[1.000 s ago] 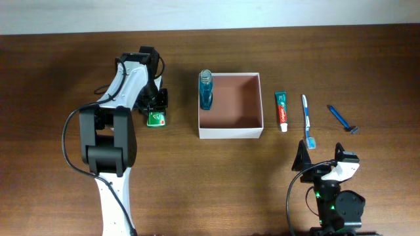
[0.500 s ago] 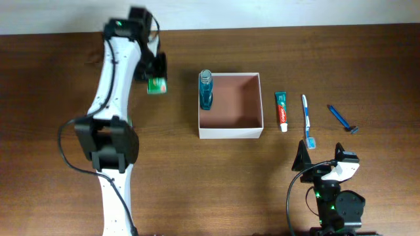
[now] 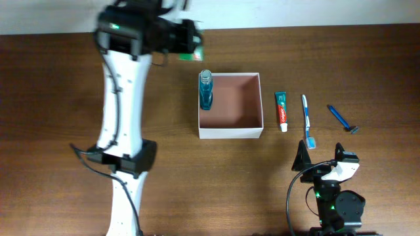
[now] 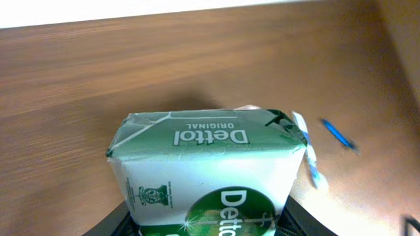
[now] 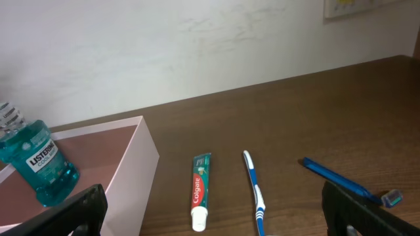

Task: Pack container
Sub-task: 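Lift the soap bar with the left gripper and carry it over the box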

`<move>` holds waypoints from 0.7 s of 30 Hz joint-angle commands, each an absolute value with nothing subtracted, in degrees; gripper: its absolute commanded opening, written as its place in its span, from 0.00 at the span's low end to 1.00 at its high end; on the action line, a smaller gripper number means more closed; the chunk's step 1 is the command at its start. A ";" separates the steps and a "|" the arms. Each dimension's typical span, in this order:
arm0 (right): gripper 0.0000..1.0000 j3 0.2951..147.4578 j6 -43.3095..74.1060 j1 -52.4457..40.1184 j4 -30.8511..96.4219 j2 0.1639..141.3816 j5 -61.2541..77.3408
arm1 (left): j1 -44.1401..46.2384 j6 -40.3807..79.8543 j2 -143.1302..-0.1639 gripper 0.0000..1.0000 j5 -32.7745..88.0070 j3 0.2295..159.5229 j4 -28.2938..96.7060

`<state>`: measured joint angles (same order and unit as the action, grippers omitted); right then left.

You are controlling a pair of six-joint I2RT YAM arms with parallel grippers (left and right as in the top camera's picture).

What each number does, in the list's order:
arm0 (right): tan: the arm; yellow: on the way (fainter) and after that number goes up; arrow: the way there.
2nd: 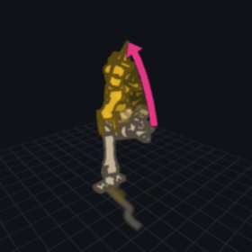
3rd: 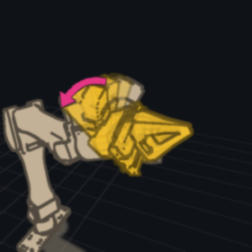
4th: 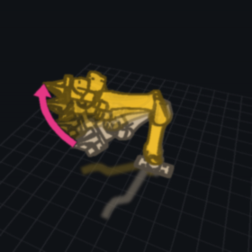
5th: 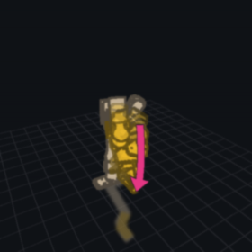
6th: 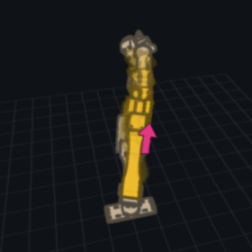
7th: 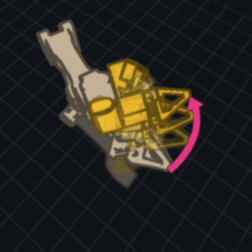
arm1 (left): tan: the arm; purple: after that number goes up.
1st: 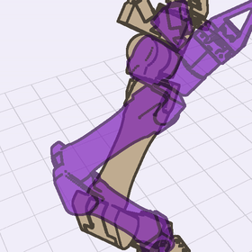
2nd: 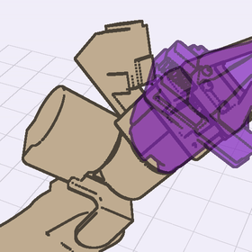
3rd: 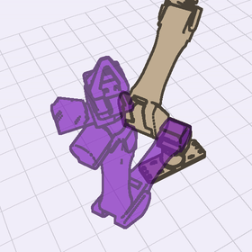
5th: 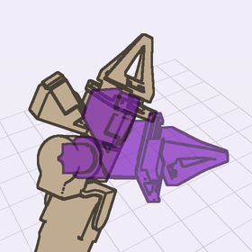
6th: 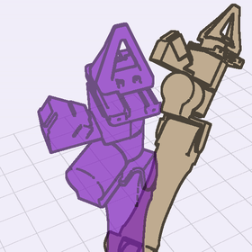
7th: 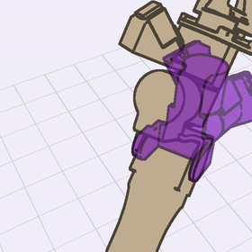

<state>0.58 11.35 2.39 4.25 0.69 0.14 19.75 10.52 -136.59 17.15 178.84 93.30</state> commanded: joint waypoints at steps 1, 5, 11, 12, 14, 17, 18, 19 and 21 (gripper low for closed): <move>0.99 0.32 10.74 2.76 4.54 0.21 0.67 | 25.45 11.07 -134.93 0.22 18.04 179.83 92.49; 0.99 0.32 10.74 2.74 4.54 0.21 0.67 | 31.11 11.00 -134.93 0.22 14.39 179.72 91.50; 0.99 0.32 10.74 2.76 4.54 0.21 0.67 | 38.50 11.03 -135.00 0.22 -0.40 177.16 91.09; 0.99 0.32 10.74 2.76 4.54 0.21 0.67 | 39.33 11.05 -135.00 0.22 -1.65 176.20 90.94; 0.99 0.32 10.74 2.76 4.54 0.21 0.67 | 40.62 11.05 -135.00 0.22 -3.11 173.64 90.00; 0.99 0.32 10.76 2.76 4.54 0.21 0.67 | 41.56 11.07 -135.02 0.22 -3.49 168.66 87.02; 0.99 0.32 10.74 2.76 4.54 0.21 0.67 | 41.60 11.07 -135.02 0.22 -3.51 166.76 85.67; 0.99 0.32 10.74 2.74 4.54 0.21 0.67 | 41.58 11.07 -135.02 0.22 -3.51 164.57 84.05; 0.99 0.32 10.74 2.76 4.54 0.21 0.67 | 41.45 11.16 -135.02 0.23 -3.86 160.35 80.99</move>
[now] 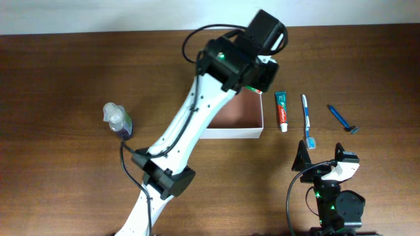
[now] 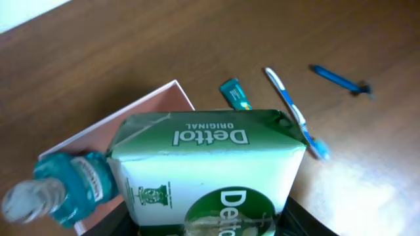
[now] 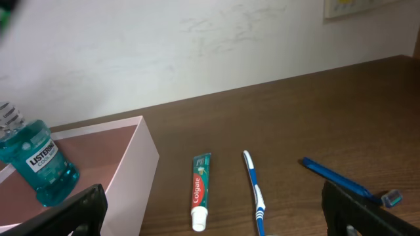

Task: Pack container
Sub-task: 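Lift the soap bar with the left gripper and carry it over the box, then lower the soap bar into the box and open the left gripper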

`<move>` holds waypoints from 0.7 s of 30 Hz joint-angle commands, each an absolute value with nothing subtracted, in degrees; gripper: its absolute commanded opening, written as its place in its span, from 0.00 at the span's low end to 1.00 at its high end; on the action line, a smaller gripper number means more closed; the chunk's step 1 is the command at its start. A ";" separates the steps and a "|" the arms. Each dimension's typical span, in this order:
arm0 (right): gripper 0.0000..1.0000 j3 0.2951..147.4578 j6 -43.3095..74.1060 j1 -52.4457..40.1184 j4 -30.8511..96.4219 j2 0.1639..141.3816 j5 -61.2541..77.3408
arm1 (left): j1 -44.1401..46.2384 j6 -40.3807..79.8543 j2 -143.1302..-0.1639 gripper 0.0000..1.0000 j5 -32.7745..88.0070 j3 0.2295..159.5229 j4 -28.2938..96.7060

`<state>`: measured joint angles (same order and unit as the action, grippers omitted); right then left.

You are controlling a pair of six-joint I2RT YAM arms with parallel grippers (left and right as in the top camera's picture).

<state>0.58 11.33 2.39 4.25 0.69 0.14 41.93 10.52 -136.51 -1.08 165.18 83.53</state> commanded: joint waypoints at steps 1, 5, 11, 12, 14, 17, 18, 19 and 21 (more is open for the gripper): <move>0.99 0.32 10.74 2.74 4.54 0.21 0.67 | 41.36 11.33 -135.02 0.25 -4.43 158.19 79.55; 0.99 0.32 10.74 2.76 4.54 0.21 0.67 | 40.80 13.06 -135.02 0.25 -6.98 150.28 75.64; 0.99 0.32 10.74 2.76 4.54 0.21 0.67 | 40.45 13.30 -135.02 0.25 -7.35 142.71 74.08; 0.99 0.32 10.74 2.76 4.54 0.21 0.69 | 40.45 12.99 -135.02 0.25 -7.62 141.93 73.91; 0.98 0.32 10.74 2.76 4.54 0.21 0.67 | 40.45 11.27 -135.02 0.25 -8.25 139.96 73.23; 0.99 0.32 10.74 2.76 4.54 0.21 0.67 | 40.45 8.71 -135.02 0.22 -8.27 137.78 72.66; 0.99 0.32 10.74 2.76 4.54 0.21 0.69 | 40.45 7.25 -135.02 0.22 -8.25 136.75 72.64; 0.99 0.32 10.74 2.74 4.54 0.21 0.67 | 40.45 6.15 -135.02 0.22 -8.27 135.87 72.66; 0.99 0.32 10.74 2.76 4.54 0.21 0.67 | 40.45 4.82 -135.02 0.22 -8.45 134.61 72.66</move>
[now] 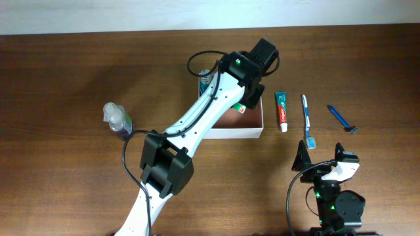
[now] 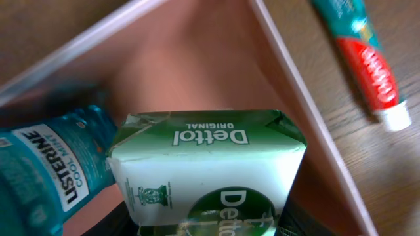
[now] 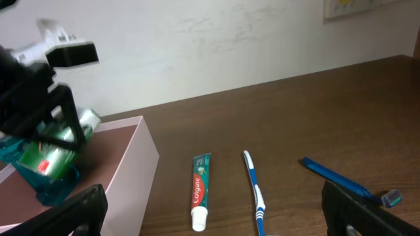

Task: Pack container
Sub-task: 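Lower the soap bar into the box and open the left gripper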

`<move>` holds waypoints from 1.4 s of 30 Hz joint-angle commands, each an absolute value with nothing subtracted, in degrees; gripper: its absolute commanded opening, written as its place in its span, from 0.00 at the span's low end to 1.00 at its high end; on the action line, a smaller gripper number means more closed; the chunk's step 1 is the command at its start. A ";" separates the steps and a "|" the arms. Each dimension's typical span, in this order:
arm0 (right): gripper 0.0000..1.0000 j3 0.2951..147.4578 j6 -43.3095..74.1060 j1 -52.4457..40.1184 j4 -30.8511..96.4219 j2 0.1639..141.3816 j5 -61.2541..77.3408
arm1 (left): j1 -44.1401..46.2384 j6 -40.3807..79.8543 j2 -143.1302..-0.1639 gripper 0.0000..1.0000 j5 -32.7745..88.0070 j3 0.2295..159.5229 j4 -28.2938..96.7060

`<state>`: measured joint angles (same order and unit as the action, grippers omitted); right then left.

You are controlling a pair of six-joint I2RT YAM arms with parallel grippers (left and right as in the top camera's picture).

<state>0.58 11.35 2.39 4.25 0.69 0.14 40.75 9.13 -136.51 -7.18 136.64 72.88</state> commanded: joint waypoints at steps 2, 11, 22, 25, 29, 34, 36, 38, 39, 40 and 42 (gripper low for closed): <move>0.99 0.32 10.74 2.76 4.54 0.21 0.67 | 40.45 2.87 -135.02 0.22 -8.45 133.29 72.64; 0.99 0.32 10.74 2.76 4.54 0.21 0.67 | 40.45 -7.29 -135.02 0.22 -8.38 130.37 72.95; 0.99 0.32 10.74 2.76 4.54 0.21 0.69 | 40.34 -14.50 -135.04 0.22 -4.89 129.64 74.48; 0.99 0.32 10.74 2.76 4.54 0.21 0.67 | 40.34 -15.09 -135.06 0.22 -4.75 128.70 73.67; 0.99 0.32 10.74 2.74 4.54 0.21 0.67 | 40.34 -15.09 -135.06 0.22 -4.75 126.21 72.10; 0.99 0.32 10.74 2.74 4.54 0.21 0.67 | 40.34 -15.07 -135.06 0.33 -4.75 125.12 70.94; 0.99 0.32 10.74 2.74 4.54 0.21 0.67 | 40.34 -15.07 -135.06 0.33 -4.75 124.97 70.85; 0.99 0.32 10.74 2.76 4.54 0.21 0.67 | 40.34 -15.07 -135.06 0.33 -4.75 124.92 70.89; 0.99 0.32 10.74 2.76 4.54 0.21 0.67 | 40.34 -15.07 -135.06 0.33 -4.75 124.90 70.87; 0.99 0.32 10.74 2.76 4.54 0.21 0.67 | 40.34 -15.07 -135.06 0.34 -4.73 124.90 70.87; 0.99 0.32 10.74 2.76 4.54 0.21 0.67 | 40.34 -15.05 -135.06 0.49 -4.73 124.90 70.87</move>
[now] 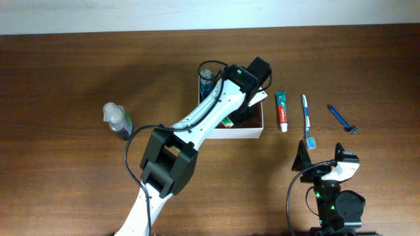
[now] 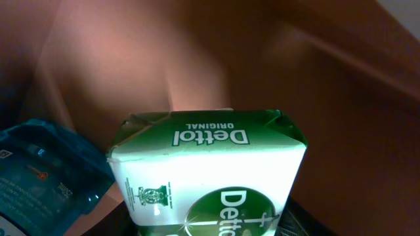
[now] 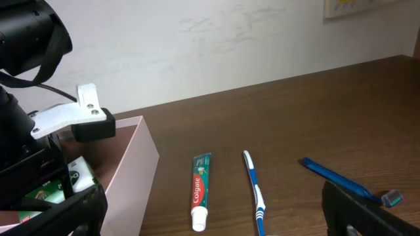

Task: Pack container
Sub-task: 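Lower the soap bar into the box and open the left gripper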

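Observation:
A green and white Dettol soap box (image 2: pixel 207 170) sits in my left gripper (image 2: pixel 207 226), which is shut on it. The gripper (image 1: pixel 237 113) reaches down inside the white box with the pink inside (image 1: pixel 248 133), and the soap (image 1: pixel 228 122) is low near the front wall. A blue Listerine bottle (image 1: pixel 205 82) stands in the box's far left corner, close beside the soap (image 2: pixel 39 174). My right gripper (image 1: pixel 321 159) rests open at the front right, nothing between its fingers (image 3: pixel 65 213).
To the right of the box lie a Colgate toothpaste tube (image 1: pixel 281 110), a blue toothbrush (image 1: pixel 306 121) and a blue razor (image 1: pixel 342 118), side by side. A small pump bottle (image 1: pixel 116 120) stands on the table to the left. My left arm stretches across the box's left half.
The left gripper with the soap has gone from the box's mouth to deeper inside, close to the pink floor and walls. The right arm has not moved.
The left gripper first held the soap above the table to the back left of the box. It then held it over the box's far right corner, then in the mouth beside the Listerine bottle, and now low inside the box.

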`<move>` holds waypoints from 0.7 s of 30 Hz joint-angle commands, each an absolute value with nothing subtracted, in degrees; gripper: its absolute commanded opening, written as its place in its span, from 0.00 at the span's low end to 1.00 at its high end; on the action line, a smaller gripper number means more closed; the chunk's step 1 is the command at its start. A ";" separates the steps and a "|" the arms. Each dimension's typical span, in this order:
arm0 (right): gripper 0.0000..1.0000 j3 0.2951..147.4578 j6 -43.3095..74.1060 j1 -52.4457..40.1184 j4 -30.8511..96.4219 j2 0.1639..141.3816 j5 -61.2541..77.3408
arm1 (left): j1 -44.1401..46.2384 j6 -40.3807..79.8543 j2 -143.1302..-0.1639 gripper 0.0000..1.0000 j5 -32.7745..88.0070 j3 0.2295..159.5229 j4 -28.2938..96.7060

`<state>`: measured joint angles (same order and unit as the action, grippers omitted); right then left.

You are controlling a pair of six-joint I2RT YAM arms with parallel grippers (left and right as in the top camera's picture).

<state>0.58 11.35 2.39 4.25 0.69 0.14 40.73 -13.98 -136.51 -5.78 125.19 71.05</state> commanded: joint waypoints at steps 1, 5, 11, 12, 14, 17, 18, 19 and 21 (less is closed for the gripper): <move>0.99 0.32 10.76 2.76 4.54 0.21 0.67 | 40.34 -15.05 -135.06 0.52 -4.73 124.90 70.89; 0.99 0.32 10.74 2.74 4.54 0.21 0.67 | 40.34 -15.05 -135.06 0.64 -4.73 124.90 70.91; 0.99 0.32 10.76 2.74 4.54 0.21 0.67 | 40.34 -15.05 -135.06 0.79 -4.73 124.90 70.89; 0.99 0.32 10.74 2.76 4.54 0.21 0.67 | 40.34 -15.05 -135.06 0.79 -4.73 124.90 70.87; 0.99 0.32 10.74 2.76 4.54 0.21 0.69 | 40.34 -15.05 -135.06 0.79 -4.75 124.90 70.65; 0.99 0.32 10.74 2.76 4.54 0.21 0.67 | 40.34 -15.00 -134.98 0.79 -4.73 125.75 70.28; 0.99 0.32 10.74 2.74 4.54 0.21 0.67 | 40.36 -14.46 -134.98 0.79 -4.73 126.61 70.30; 0.99 0.32 10.74 2.74 4.54 0.21 0.67 | 40.34 -13.67 -134.96 0.79 -4.73 127.72 70.37; 0.99 0.32 10.74 2.74 4.54 0.21 0.67 | 40.34 -12.82 -134.91 0.79 -4.64 130.76 71.00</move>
<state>0.58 11.33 2.39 4.25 0.69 0.14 40.73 -14.13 -136.51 -5.78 126.19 70.70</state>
